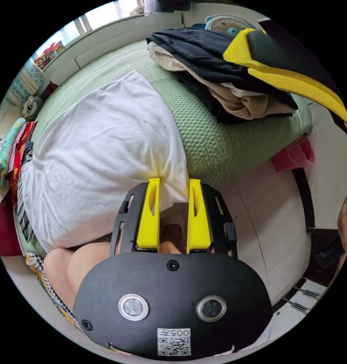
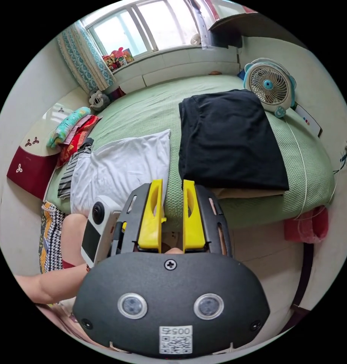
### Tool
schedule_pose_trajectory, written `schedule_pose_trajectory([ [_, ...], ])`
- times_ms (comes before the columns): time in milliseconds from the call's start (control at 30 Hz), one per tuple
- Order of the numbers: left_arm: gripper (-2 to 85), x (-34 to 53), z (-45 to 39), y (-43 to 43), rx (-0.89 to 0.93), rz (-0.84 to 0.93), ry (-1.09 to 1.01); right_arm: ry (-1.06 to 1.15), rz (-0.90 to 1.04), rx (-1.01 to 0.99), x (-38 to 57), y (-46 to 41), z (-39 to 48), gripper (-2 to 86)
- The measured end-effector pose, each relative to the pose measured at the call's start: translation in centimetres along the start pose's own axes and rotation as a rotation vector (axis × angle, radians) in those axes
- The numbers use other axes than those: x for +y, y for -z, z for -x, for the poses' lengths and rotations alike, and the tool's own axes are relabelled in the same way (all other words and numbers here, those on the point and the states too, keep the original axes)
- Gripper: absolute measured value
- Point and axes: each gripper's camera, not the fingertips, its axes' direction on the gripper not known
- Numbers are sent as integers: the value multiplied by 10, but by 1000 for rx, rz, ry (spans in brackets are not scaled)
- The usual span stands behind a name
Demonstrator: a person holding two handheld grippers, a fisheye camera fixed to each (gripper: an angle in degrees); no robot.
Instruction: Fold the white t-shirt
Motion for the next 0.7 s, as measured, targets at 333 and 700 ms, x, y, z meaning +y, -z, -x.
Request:
schedule_pose_trajectory([
  [333,37,18,83,53,216,-21,-78,32,45,-34,-61,-20,-9,90],
  [700,38,50,190,87,301,-95,-57,-156,274,-254,-188,-127,-40,152],
])
